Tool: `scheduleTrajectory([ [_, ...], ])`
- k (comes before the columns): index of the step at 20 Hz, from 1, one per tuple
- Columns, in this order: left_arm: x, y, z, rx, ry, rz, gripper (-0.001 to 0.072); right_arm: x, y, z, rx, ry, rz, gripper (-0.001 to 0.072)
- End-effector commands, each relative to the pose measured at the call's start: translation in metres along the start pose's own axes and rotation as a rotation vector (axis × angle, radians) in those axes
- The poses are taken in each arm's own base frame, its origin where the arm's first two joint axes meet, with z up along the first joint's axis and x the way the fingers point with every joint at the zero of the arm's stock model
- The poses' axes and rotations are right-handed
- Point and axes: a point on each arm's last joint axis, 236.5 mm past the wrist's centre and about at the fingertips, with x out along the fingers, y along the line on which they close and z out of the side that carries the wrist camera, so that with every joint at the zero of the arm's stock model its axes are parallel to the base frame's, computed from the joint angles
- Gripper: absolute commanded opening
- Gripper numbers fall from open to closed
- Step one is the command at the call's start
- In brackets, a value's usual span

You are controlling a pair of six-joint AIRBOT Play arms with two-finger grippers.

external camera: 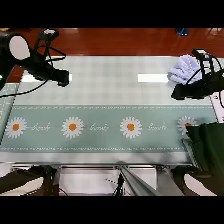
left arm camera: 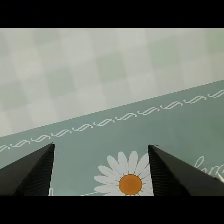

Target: Fold the shirts.

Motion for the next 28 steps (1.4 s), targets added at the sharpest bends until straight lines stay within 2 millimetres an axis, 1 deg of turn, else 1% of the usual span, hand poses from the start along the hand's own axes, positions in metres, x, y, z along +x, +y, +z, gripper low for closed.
scheduleTrajectory([
  [1,0.000,0.000,0.000,0.001,0.000,0.000,0.0715,0.000,0.000,0.000,-0.001,0.000,0.001,0.0609],
  [16,0.000,0.000,0.000,0.001,0.000,0.000,0.0714,0.000,0.000,0.000,-0.001,0.000,0.001,0.0609],
  [17,0.000,0.000,0.002,0.005,-0.008,0.000,0.0715,0.000,0.001,0.000,0.000,-0.001,0.001,0.0609],
  [18,0.001,0.000,0.011,0.004,-0.045,0.000,0.0715,0.000,0.001,0.005,0.000,-0.022,0.002,0.0609],
  [19,0.002,0.000,0.022,0.004,-0.087,0.001,0.0715,-0.001,0.002,0.018,0.003,-0.078,0.008,0.0609],
  [21,0.006,0.000,0.040,0.005,-0.152,0.001,0.0715,-0.005,0.011,0.047,0.023,-0.198,0.050,0.0609],
  [22,0.008,0.000,0.044,0.005,-0.168,0.001,0.0715,-0.008,0.016,0.057,0.028,-0.242,0.069,0.0609],
  [23,0.010,-0.001,0.048,0.005,-0.178,0.001,0.0714,-0.011,0.014,0.069,0.005,-0.294,0.061,0.0607],
  [24,0.011,-0.001,0.054,0.006,-0.200,0.001,0.0714,-0.017,0.006,0.088,-0.013,-0.379,0.022,0.0603],
  [25,0.012,-0.001,0.061,0.006,-0.226,0.001,0.0714,-0.026,-0.008,0.108,-0.022,-0.474,-0.040,0.0603],
  [27,0.013,-0.001,0.071,0.007,-0.265,0.002,0.0714,-0.055,-0.048,0.151,-0.043,-0.681,-0.230,0.0603],
  [28,0.014,0.000,0.074,0.006,-0.276,0.003,0.0714,-0.064,-0.066,0.165,-0.046,-0.749,-0.306,0.0603],
])
